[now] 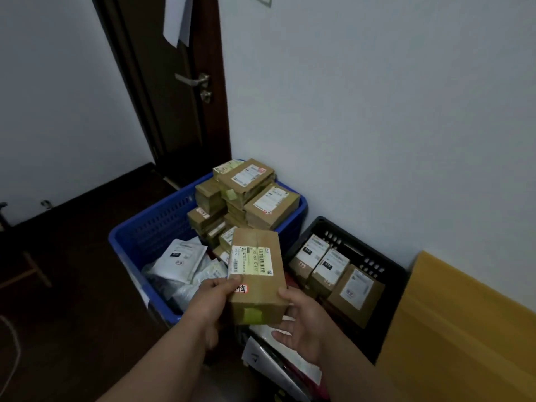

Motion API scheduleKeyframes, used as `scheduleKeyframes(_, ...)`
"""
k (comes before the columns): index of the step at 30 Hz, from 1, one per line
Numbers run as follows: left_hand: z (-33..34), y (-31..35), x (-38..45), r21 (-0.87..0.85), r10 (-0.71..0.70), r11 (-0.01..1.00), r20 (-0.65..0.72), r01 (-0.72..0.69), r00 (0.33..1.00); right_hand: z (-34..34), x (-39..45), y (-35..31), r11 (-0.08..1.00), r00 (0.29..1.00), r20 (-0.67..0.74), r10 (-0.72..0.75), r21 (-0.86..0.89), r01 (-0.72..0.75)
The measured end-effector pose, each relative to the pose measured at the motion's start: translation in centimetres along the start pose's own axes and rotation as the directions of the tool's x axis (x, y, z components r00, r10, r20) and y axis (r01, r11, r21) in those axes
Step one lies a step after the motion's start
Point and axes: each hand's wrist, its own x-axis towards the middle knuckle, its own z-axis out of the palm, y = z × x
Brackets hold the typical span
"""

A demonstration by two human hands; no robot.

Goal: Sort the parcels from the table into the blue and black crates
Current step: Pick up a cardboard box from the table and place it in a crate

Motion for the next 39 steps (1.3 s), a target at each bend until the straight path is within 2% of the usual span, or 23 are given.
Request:
scheduleKeyframes(5, -4.0, 2.2, 3.6, -0.081, -0.123, 0.989, 0.015, 0.124, 0.992, 3.9, 4.9, -0.8, 0.996, 0.995, -0.066, 0.072, -0.056, -0.075)
scheduleKeyframes(9, -8.5, 5.4, 8.9, -0.114, -0.117, 0.987, -0.043, 0.112, 0.992, 7.9, 9.8, -1.5, 0.99, 0.985, -0.125, 0.122, -0.056, -0.13)
scheduleKeyframes(12, -12.6, 9.1, 13.2, -0.08, -0.12, 0.99, -0.063, 0.114, 0.991, 11.8, 13.3, -1.8, 0.991, 0.982, -0.132, 0.134, -0.003, -0.136)
scheduleKeyframes(15, -15.7, 12.1, 16.8, -0.05, -0.138, 0.989, -0.045, 0.136, 0.989, 15.4, 16.3, -1.9, 0.992, 0.974, -0.2, 0.111, 0.088, -0.095)
scheduleKeyframes(20, -16.3, 13.7, 22.0, 0.006, -0.202, 0.979, -0.057, 0.202, 0.978, 17.3, 18.7, -2.4, 0.969, 0.943, -0.329, 0.06, 0.246, 0.025)
scheduleKeyframes(23, -15.4, 13.8, 24.3, 0.031, -0.233, 0.971, -0.086, 0.237, 0.969, 17.2, 19.6, -2.8, 0.95, 0.926, -0.365, 0.097, 0.313, 0.024)
scheduleKeyframes(26, -14.0, 13.8, 25.9, -0.036, -0.247, 0.969, -0.109, 0.245, 0.963, 17.2, 21.0, -3.8, 0.942, 0.924, -0.354, 0.142, 0.335, -0.016)
scheduleKeyframes(32, -11.1, 13.8, 29.7, -0.021, -0.232, 0.972, -0.162, 0.232, 0.959, 16.3, 24.9, -5.6, 0.959, 0.901, -0.383, 0.203, 0.265, -0.103)
scheduleKeyframes(37, -8.4, 13.8, 33.6, 0.01, -0.235, 0.971, -0.156, 0.24, 0.959, 14.0, 29.1, -7.8, 0.992, 0.885, -0.454, 0.107, -0.012, -0.126)
scheduleKeyframes(39, -6.9, 13.4, 35.2, -0.005, -0.259, 0.965, -0.146, 0.261, 0.955, 12.9, 30.6, -8.4, 0.987, 0.877, -0.469, 0.1, -0.065, -0.147)
